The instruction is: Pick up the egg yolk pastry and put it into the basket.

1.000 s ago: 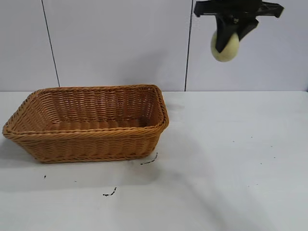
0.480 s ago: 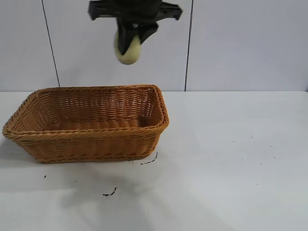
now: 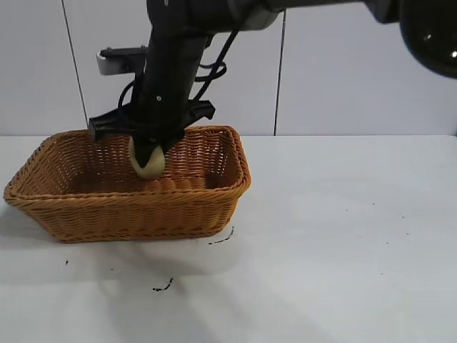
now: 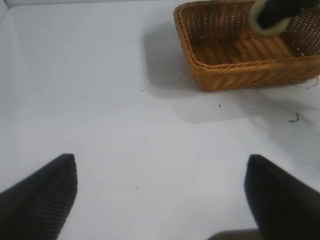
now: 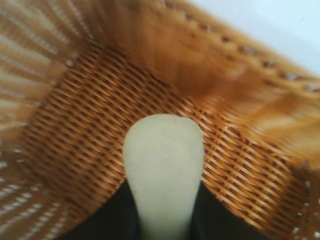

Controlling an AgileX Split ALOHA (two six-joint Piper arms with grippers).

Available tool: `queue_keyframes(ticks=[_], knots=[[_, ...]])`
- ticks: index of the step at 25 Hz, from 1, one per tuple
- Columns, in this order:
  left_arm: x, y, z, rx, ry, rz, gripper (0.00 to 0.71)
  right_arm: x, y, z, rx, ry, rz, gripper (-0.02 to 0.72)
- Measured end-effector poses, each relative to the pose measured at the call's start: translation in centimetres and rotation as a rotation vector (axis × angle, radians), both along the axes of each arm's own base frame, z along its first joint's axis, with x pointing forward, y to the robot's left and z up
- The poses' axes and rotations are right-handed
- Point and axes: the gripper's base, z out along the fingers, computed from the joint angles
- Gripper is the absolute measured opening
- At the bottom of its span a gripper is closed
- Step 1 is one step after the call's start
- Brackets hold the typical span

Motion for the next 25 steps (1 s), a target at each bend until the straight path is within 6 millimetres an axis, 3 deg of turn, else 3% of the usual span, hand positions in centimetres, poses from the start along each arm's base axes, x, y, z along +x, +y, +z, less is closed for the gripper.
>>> queue_keyframes(ticks=[3, 8, 12, 16, 19, 25], knots=[[0.0, 0.0, 0.0, 0.000, 0.000, 0.000, 0.693, -0.1, -0.3, 1.2, -0.025, -0.006, 0.004, 0.651], [0.0, 0.0, 0.0, 0.000, 0.000, 0.000, 0.693, -0.3, -1.5, 6.4, -0.033, -0.065, -0.012, 0.689], [0.0, 0.0, 0.0, 0.000, 0.000, 0.000, 0.693, 0.7, -4.3, 10.3, -0.003, -0.105, -0.073, 0.689], [0.0, 0.0, 0.0, 0.000, 0.000, 0.000, 0.693, 3.5, -9.7, 11.0, -0.031, -0.075, -0.193, 0.692], [0.0, 0.0, 0.0, 0.000, 0.000, 0.000, 0.693, 5.7, -15.3, 10.7, -0.063, -0.033, -0.309, 0.695], [0.0, 0.0, 0.0, 0.000, 0.000, 0.000, 0.693, 7.8, -25.3, 10.4, -0.082, 0.056, -0.510, 0.695]])
